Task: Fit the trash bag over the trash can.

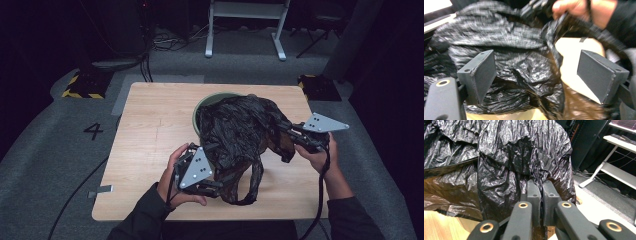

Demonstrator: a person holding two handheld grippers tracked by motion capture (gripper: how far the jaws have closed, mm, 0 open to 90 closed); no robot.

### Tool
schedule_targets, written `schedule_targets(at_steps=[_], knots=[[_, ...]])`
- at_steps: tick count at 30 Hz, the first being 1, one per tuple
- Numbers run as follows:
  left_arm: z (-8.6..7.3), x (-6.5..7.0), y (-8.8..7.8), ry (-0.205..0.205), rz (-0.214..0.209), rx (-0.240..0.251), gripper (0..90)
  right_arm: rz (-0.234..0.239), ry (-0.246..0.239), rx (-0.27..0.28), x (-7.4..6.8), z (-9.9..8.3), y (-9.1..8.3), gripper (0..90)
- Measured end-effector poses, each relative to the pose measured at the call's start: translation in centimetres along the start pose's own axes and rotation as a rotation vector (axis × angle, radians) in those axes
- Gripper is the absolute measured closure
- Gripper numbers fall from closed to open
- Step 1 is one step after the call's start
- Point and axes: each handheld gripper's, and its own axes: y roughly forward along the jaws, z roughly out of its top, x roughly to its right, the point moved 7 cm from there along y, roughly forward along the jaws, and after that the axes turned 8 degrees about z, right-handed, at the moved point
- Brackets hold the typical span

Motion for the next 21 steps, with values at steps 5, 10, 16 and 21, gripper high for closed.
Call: schedule_targets(at_steps=[5,10,16,21], knots=[[-0.6,-1.8,0.5,-0.005,0.119,-0.003,42.2,-0.004,0.001,0.000,0.0,-0.1,0.0,85.4],[-1.6,-4.0,0.4,-0.020,0.144,-0.008,68.2,0.004,0.005,0.005,0.1,-0.2,0.0,85.5],[-2.7,-5.9,0.3,-0.029,0.123,0.013,89.7,0.006,0.006,0.006,0.0,-0.2,0.3,85.7],[-3.3,-8.0,0.0,-0.072,0.123,0.031,90.0,-0.010,0.008,0.003,0.4,-0.2,0.4,86.5]])
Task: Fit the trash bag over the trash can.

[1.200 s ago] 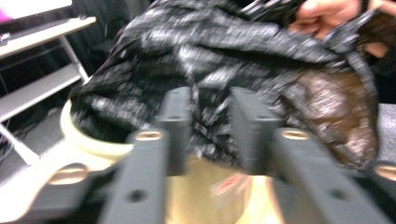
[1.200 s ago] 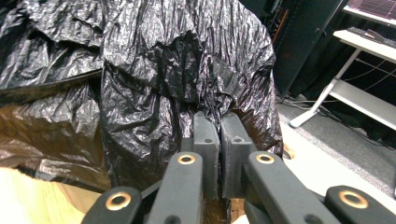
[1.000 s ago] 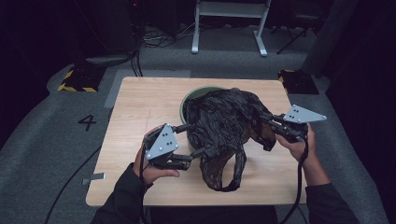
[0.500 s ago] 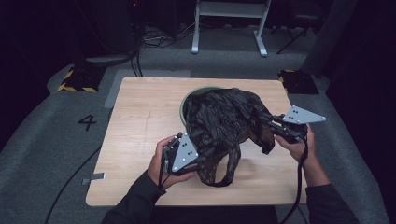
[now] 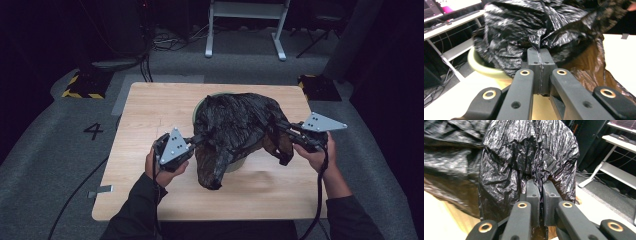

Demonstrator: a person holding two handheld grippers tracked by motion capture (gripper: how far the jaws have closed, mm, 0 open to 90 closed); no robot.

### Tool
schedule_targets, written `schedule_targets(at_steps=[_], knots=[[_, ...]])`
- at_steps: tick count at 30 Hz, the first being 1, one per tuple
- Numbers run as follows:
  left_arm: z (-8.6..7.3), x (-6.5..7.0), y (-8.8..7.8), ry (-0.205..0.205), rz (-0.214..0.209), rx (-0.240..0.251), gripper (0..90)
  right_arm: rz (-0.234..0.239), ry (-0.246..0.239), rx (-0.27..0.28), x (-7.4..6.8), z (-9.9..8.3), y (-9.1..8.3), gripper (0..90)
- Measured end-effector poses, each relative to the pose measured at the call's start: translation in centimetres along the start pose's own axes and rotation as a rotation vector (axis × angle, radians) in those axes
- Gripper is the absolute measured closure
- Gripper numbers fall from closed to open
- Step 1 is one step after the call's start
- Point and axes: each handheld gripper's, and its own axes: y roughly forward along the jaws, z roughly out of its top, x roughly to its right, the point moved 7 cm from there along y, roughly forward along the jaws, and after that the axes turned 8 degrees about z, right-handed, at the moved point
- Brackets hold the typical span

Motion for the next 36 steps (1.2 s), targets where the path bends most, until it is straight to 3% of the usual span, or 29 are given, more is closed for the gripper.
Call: schedule_targets(at_steps=[4,9,15,17,21,27,32,34,36], knots=[[-0.7,-2.3,0.6,-0.041,0.013,-0.007,90.0,-0.017,0.008,0.005,0.6,0.0,0.2,87.6],[-2.0,-5.2,2.2,-0.142,-0.001,-0.007,90.0,-0.027,0.034,-0.014,1.3,-0.4,1.2,88.5],[-3.7,-7.5,5.0,-0.192,-0.015,-0.052,90.0,-0.024,0.092,-0.027,2.2,-1.2,2.9,89.2],[-4.0,-7.8,6.0,-0.209,-0.039,-0.063,90.0,-0.019,0.107,-0.025,2.5,-1.4,3.5,89.5],[-4.5,-7.9,8.0,-0.189,-0.050,-0.105,90.0,-0.004,0.132,-0.031,2.7,-1.8,4.9,89.5],[-5.3,-7.9,10.4,-0.196,-0.087,-0.127,90.0,0.017,0.144,-0.039,2.9,-2.3,6.7,89.5],[-5.6,-8.1,11.7,-0.227,-0.124,-0.119,90.0,0.047,0.159,-0.041,2.7,-2.8,8.0,89.8],[-5.8,-8.3,11.9,-0.249,-0.163,-0.119,90.0,0.054,0.164,-0.041,2.9,-2.9,8.1,90.0],[-6.2,-8.2,12.3,-0.231,-0.175,-0.146,90.0,0.086,0.180,-0.035,3.0,-3.0,8.1,90.0]])
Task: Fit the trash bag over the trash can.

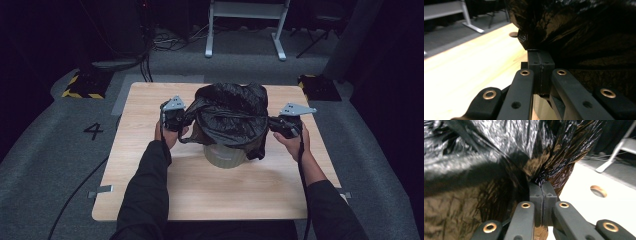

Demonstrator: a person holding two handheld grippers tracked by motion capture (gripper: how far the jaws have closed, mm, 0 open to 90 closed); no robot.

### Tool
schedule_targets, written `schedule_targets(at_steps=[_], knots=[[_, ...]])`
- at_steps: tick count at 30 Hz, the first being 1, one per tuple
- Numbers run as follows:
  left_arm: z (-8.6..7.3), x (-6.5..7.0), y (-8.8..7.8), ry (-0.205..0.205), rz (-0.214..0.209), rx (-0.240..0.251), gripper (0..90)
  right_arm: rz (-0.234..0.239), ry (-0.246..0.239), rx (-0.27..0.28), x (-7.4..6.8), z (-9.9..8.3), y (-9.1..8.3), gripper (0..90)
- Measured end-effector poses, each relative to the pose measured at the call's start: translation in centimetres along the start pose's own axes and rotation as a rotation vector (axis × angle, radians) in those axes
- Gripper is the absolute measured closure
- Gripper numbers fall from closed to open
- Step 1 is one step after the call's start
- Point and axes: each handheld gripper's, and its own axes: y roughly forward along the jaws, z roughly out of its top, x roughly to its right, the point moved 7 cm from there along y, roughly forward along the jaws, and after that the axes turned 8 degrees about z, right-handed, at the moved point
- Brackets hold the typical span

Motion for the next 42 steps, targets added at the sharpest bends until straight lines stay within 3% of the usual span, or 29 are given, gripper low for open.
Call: schedule_targets(at_steps=[6,13,15,18,23,25,30,32,36,42], knots=[[-0.4,0.3,0.5,-0.007,-0.033,-0.011,90.0,0.026,-0.026,-0.026,-0.1,-0.6,-0.4,90.0],[-0.9,3.9,-0.7,0.102,-0.094,-0.037,90.0,0.049,-0.053,-0.028,-1.2,-1.8,-3.1,90.0],[-1.0,4.8,-1.4,0.136,-0.076,-0.043,89.9,0.056,-0.065,-0.032,-1.7,-2.2,-4.0,90.0],[-0.9,5.1,-2.4,0.134,-0.058,-0.019,89.4,0.033,-0.072,-0.016,-2.1,-2.3,-5.4,88.0],[0.2,4.6,-4.4,0.116,-0.016,0.043,88.6,-0.013,-0.084,0.035,-1.9,-1.6,-7.7,83.9],[0.5,4.1,-5.0,0.096,0.027,0.051,79.0,-0.032,-0.093,0.050,-1.9,-1.2,-8.6,85.1],[1.2,2.9,-6.8,-0.005,0.086,0.095,29.5,-0.060,-0.100,0.062,-1.8,-0.9,-9.7,87.7],[1.5,2.5,-8.0,-0.014,0.123,0.114,24.0,-0.067,-0.100,0.066,-1.8,-0.8,-9.8,88.5],[1.9,1.8,-10.1,-0.021,0.144,0.143,19.6,-0.082,-0.095,0.063,-1.8,-0.6,-9.8,89.7],[2.7,2.7,-11.0,0.056,0.145,0.147,16.6,-0.084,-0.108,0.058,-2.1,-0.1,-9.7,89.6]])
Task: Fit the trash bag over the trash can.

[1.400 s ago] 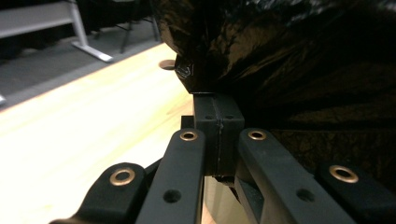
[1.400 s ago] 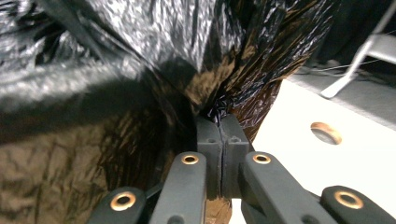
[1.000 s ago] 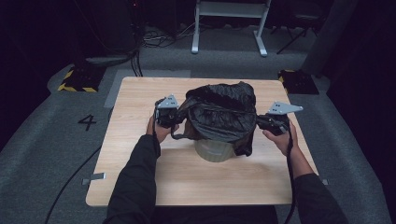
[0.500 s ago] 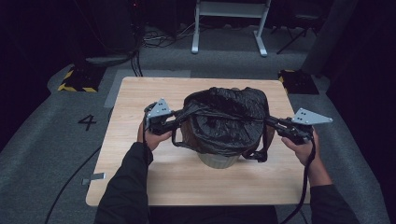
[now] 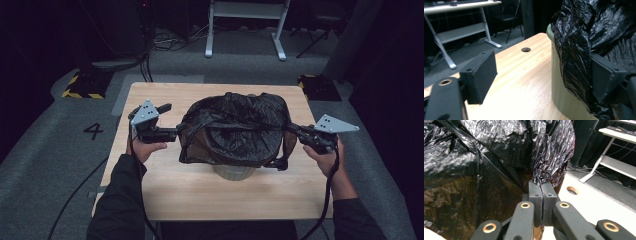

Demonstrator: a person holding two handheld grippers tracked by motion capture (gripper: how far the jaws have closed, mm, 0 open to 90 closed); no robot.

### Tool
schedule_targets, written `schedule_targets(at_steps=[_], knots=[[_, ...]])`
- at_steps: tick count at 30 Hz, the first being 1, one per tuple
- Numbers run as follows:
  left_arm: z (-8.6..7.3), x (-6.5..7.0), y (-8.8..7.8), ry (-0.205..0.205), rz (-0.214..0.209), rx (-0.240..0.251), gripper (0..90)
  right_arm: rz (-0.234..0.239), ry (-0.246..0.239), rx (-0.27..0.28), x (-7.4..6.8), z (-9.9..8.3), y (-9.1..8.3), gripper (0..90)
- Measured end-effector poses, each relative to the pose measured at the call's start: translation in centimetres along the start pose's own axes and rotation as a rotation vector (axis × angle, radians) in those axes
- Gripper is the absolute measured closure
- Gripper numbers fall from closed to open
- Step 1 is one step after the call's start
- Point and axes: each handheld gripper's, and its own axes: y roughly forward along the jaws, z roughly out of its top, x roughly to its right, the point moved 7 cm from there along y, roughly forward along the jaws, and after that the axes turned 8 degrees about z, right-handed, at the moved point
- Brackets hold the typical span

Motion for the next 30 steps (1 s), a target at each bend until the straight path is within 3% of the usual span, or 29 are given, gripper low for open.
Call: schedule_targets(at_steps=[3,7,9,12,13,15,16,17,19,22,30], knots=[[0.6,0.6,0.2,0.008,0.001,0.012,15.5,-0.008,-0.016,-0.013,-0.1,0.2,0.2,87.0],[1.3,1.1,0.4,0.009,-0.008,0.028,15.8,-0.049,-0.003,-0.016,0.3,0.6,0.3,62.9],[1.6,1.2,0.5,0.012,-0.010,0.039,17.2,-0.046,0.014,-0.026,0.5,0.6,0.3,54.2],[1.7,1.3,0.6,0.021,-0.021,0.040,33.4,-0.002,0.013,-0.040,0.4,0.5,0.3,41.5],[1.6,1.3,0.7,0.023,-0.026,0.039,45.1,0.013,0.014,-0.046,0.3,0.4,0.2,38.1],[1.2,1.4,0.9,0.027,-0.059,0.025,57.3,0.032,0.012,-0.039,0.3,0.2,0.0,32.7],[1.0,1.4,1.0,0.042,-0.059,0.020,66.2,0.045,0.012,-0.037,0.3,0.2,-0.1,31.5],[0.8,1.4,1.1,0.047,-0.048,0.007,69.1,0.061,0.015,-0.036,0.2,0.2,-0.2,30.4],[0.4,1.6,1.2,0.052,-0.077,-0.001,78.0,0.083,0.010,-0.034,0.2,0.1,-0.5,27.2],[-0.1,1.8,1.6,0.060,-0.080,-0.019,85.2,0.122,-0.004,-0.009,-0.2,0.4,-1.2,24.4],[-0.4,2.2,2.4,0.079,-0.078,-0.047,89.3,0.190,-0.050,0.066,-1.5,1.9,-2.8,19.8]])
